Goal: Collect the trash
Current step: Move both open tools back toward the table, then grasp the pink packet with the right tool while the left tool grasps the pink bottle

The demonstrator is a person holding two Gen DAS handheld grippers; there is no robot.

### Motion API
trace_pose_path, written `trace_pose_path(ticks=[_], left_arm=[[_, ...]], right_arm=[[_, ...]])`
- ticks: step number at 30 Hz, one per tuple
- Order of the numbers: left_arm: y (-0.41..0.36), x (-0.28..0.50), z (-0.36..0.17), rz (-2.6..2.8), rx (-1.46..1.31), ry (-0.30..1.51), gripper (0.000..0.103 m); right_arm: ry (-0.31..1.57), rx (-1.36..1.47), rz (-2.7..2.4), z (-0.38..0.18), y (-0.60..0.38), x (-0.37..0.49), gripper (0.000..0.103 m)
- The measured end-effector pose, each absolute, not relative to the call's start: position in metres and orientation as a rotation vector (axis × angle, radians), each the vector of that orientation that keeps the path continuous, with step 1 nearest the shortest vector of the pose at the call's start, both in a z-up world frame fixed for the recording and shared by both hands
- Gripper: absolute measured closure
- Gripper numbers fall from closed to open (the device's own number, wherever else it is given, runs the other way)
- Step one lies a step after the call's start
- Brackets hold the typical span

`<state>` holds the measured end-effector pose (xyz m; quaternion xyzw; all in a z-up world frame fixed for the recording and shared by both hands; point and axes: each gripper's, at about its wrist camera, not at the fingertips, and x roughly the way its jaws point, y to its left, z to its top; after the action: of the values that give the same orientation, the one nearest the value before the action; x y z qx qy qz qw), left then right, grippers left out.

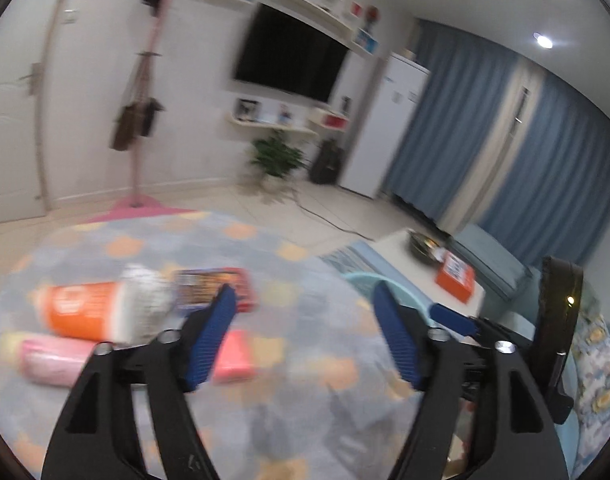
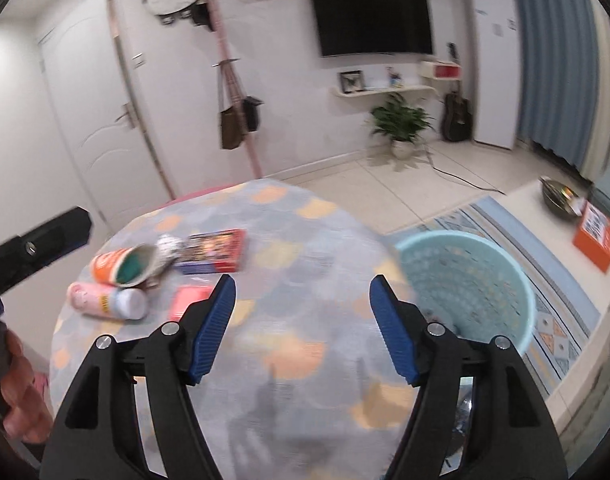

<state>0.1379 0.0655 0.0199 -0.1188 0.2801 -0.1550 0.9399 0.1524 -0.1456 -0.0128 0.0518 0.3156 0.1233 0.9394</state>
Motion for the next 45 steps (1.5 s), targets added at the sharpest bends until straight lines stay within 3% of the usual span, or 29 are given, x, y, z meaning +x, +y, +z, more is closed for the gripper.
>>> trace_pose_path(ticks=[9,18,22,27,29,33,37,45], left_arm=[[0.195,0.139,0.001,-0.011,-0.321,0.606,0.029],[0.271,0.170,-0.041,0.096,-0.336,0.728,0.031],[0.273,0.181,-0.058,0.082,-0.323,0.786,0.031],[0.275,0.180,-0.071,0.033,-0.305,0.846,0.043],[0.274,0.173,-0.071,0.007,-0.292,0.853,0.043],[0.261,0.161,-0.068,-0.062,-0.280,0.880,0.043],[0.241,0.139,-0.067,-0.148,-0.243,0.912,0.043],[0.184,0.116,-0.079,-0.320,-0.138,1.002,0.033]], right_arm=[[0.723,0.064,0.343,-0.035,-0.069,0.169,0.034],[0.810,0.005,0.321,-0.074,-0.022,0.196,0.034],[0.837,-0.021,0.319,-0.087,-0.009,0.202,0.034],[0.877,-0.035,0.325,-0.101,-0.002,0.207,0.035],[0.872,-0.033,0.328,-0.100,-0.002,0.208,0.043],[0.878,-0.014,0.343,-0.100,-0.006,0.209,0.061],[0.876,0.003,0.339,-0.100,-0.010,0.207,0.066],[0.857,0.036,0.325,-0.095,-0.032,0.200,0.067]])
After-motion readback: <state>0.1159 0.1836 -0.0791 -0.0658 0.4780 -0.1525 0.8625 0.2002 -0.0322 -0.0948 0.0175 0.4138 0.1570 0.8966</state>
